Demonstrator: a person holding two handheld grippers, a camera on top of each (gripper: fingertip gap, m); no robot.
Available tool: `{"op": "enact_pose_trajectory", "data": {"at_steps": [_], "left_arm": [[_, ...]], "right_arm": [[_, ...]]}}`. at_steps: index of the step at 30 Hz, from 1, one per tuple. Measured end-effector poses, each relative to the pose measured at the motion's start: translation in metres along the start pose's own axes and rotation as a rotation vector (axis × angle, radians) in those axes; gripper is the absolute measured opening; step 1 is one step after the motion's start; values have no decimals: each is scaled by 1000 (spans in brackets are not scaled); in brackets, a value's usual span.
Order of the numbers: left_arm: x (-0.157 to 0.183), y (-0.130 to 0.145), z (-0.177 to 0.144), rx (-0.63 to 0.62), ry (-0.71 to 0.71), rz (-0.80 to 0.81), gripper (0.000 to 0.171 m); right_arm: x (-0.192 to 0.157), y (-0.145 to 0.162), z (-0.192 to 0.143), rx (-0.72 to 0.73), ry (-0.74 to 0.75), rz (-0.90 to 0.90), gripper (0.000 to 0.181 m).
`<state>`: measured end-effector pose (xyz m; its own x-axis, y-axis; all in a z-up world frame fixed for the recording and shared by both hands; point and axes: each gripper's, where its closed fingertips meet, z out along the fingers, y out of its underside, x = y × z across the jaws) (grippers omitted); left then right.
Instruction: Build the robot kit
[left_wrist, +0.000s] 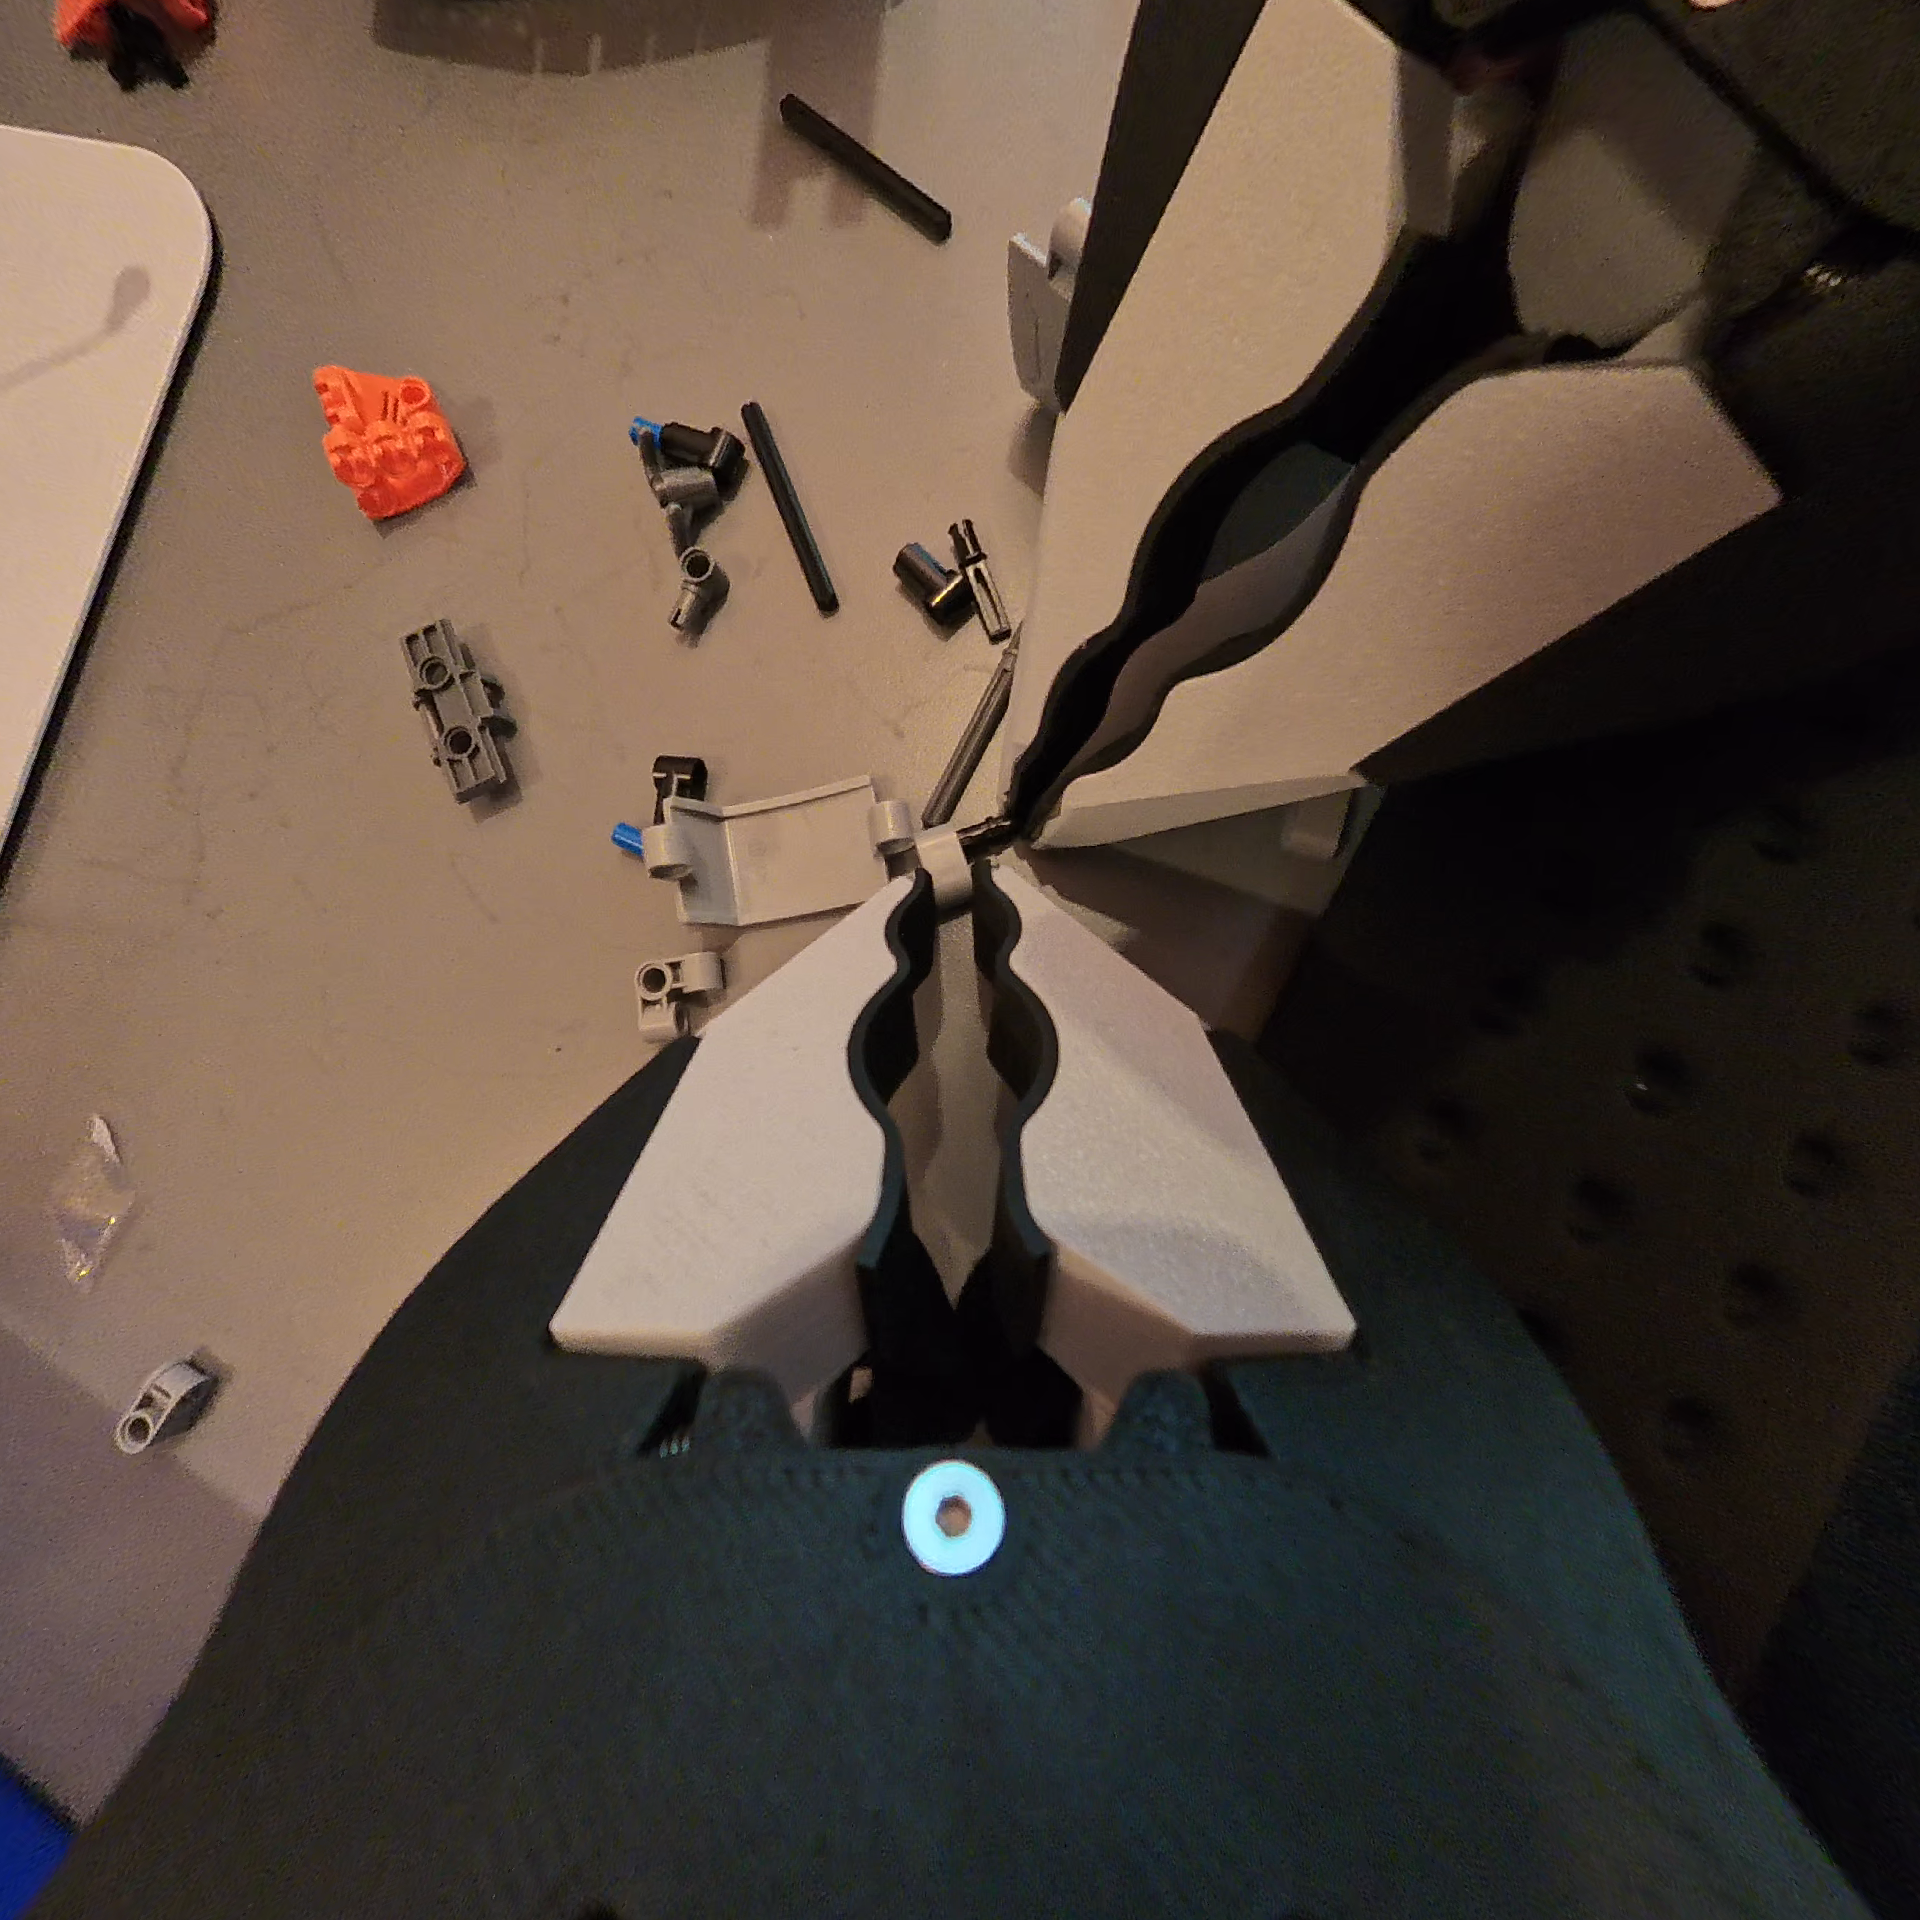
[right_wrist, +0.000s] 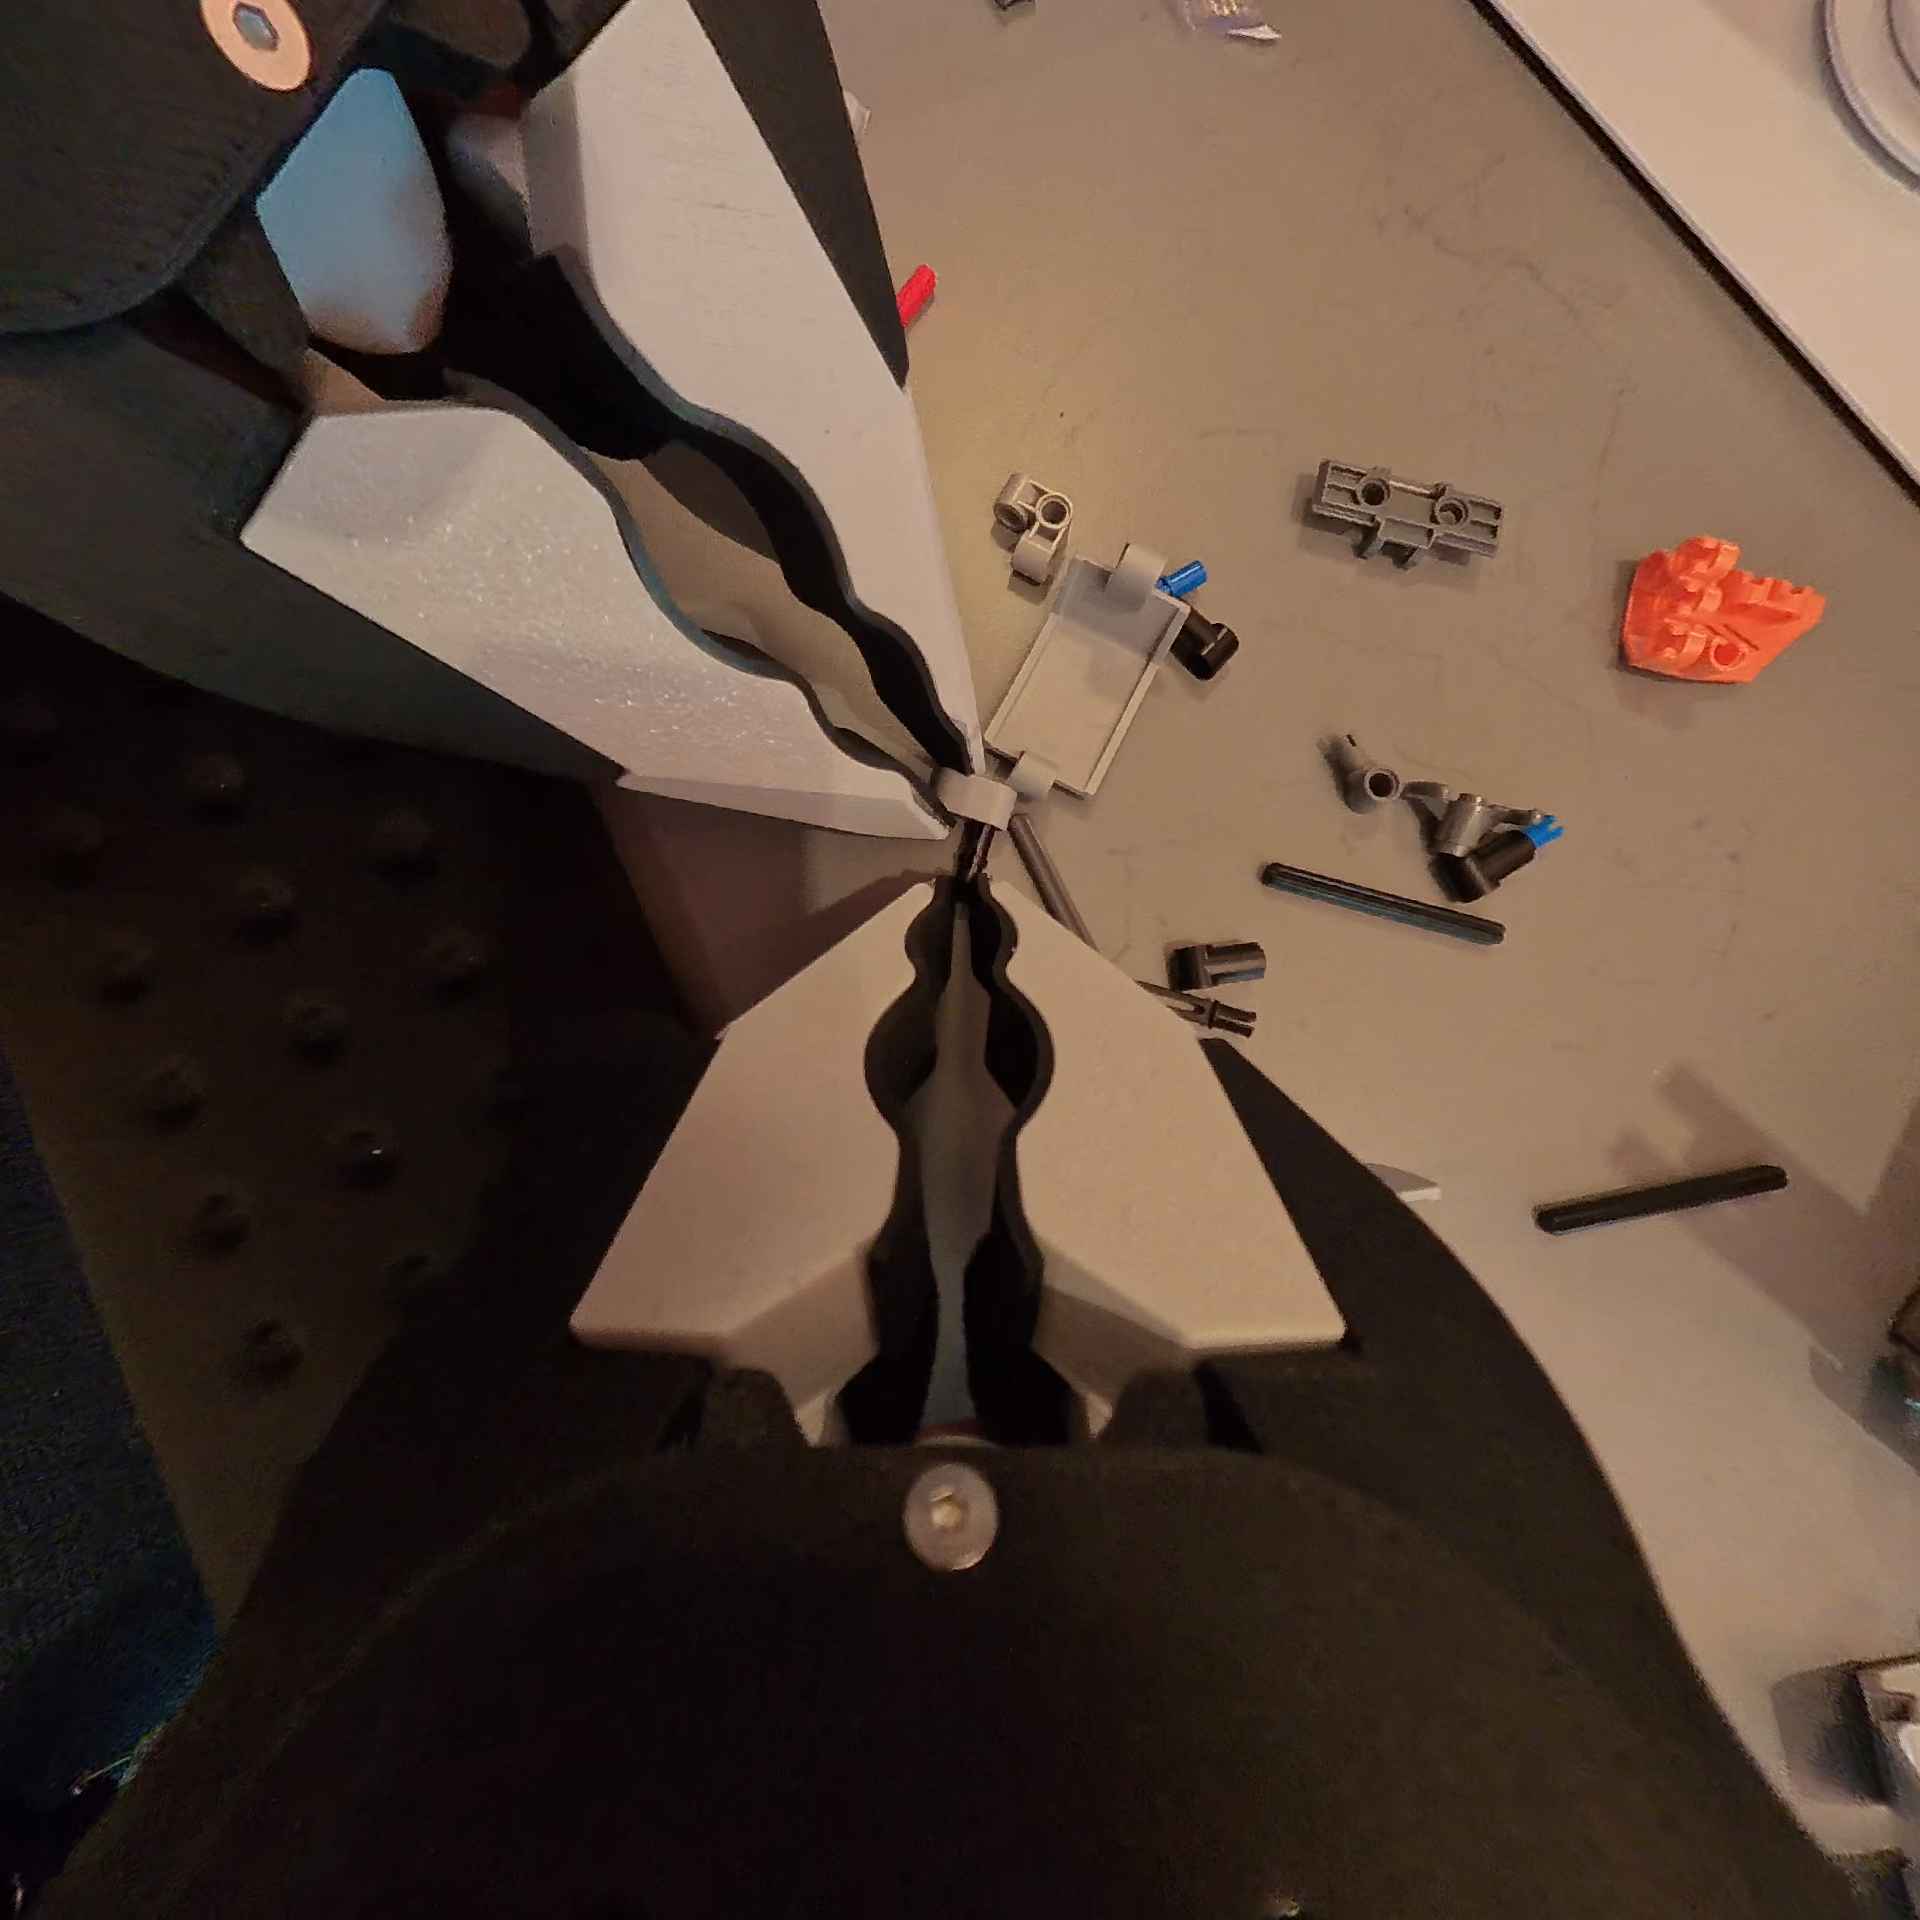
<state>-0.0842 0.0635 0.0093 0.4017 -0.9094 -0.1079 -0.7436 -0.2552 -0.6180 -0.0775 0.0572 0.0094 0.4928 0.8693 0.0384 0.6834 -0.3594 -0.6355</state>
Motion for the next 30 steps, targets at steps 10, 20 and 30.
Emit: {"op": "enact_pose_trajectory", "data": {"at_steps": [10,20,30], "left_arm": [[-2,-1,1,6,-18,-56,4],[-3,-2,2,18,-5,-95,4],[-5,-3,3,33,30,-45,4]], "right_arm": [[1,-1,1,17,23,2,0],[3,-2,1,20,90,-53,0],[7,-2,2,59,-4,-78,0]]}}
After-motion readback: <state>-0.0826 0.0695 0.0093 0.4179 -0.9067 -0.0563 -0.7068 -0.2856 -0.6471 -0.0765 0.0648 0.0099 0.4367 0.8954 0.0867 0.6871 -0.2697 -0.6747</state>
